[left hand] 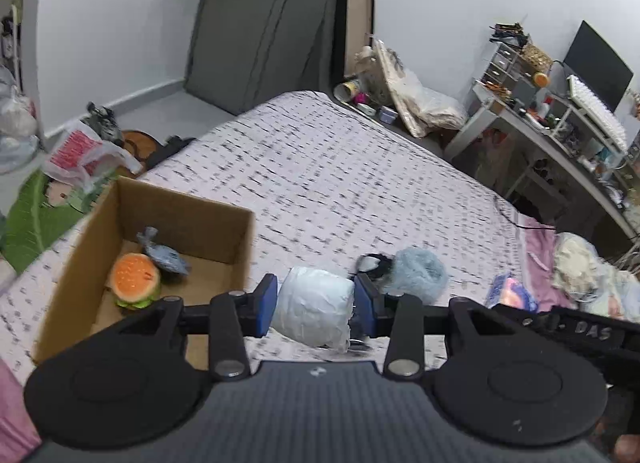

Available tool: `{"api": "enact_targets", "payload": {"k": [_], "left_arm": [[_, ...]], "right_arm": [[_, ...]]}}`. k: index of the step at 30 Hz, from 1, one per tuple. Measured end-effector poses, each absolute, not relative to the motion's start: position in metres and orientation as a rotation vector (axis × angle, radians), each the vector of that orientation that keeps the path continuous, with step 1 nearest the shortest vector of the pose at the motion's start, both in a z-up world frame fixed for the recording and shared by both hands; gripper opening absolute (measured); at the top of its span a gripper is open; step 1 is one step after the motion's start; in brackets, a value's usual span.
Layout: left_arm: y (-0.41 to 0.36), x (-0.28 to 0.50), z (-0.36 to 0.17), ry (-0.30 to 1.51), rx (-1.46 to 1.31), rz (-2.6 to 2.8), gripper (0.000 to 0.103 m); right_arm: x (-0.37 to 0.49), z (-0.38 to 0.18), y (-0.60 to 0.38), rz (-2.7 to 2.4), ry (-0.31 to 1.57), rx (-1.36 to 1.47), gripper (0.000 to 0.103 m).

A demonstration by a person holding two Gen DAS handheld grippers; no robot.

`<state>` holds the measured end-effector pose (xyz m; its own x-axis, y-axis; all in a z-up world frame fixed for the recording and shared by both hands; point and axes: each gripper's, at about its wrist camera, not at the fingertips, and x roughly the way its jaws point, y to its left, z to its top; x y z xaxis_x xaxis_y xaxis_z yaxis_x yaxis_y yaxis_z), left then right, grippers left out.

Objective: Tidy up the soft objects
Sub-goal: 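Carry the white puff and tissue pack into the box and release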

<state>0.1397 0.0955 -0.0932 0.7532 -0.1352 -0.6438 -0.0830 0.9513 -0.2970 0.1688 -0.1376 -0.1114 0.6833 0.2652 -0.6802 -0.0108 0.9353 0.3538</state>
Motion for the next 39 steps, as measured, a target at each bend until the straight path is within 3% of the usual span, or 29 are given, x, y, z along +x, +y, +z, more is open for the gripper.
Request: {"api": "enact_targets", "payload": {"k": [32,39], "left_arm": [[0.192,0.149,-0.138,0.796,-0.510,0.258,0.041],[0.206,0.152,-0.151,0.826,-0.596,0.293,0.045]], "right_arm": [[0.207,-0.110,-0.008,0.411,0.835,0.315,0.049],[0.218,-0.122,0.009,0.428,0.870,0.307,0.049]]}}
